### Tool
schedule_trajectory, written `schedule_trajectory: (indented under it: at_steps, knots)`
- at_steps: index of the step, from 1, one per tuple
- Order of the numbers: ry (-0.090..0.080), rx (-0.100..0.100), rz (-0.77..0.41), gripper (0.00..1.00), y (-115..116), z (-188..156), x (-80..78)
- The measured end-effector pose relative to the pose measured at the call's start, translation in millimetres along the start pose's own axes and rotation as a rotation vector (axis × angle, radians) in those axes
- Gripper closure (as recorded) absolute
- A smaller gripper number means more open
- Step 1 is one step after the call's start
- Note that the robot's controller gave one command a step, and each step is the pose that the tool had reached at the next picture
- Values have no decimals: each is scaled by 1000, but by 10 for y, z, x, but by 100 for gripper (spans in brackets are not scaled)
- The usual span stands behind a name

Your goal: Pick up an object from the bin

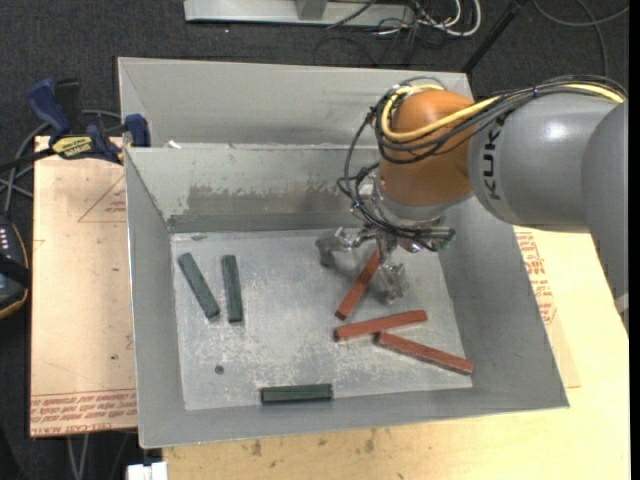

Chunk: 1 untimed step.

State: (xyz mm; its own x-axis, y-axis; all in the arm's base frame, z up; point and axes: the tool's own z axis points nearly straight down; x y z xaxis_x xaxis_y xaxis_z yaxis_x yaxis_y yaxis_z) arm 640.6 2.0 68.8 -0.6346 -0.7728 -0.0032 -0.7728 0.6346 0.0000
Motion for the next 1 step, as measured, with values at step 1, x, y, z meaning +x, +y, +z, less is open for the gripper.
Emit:
schedule_trajectory:
  at_steps: [1]
  knots:
    - [-1, 1, 3, 0, -2, -5, -10]
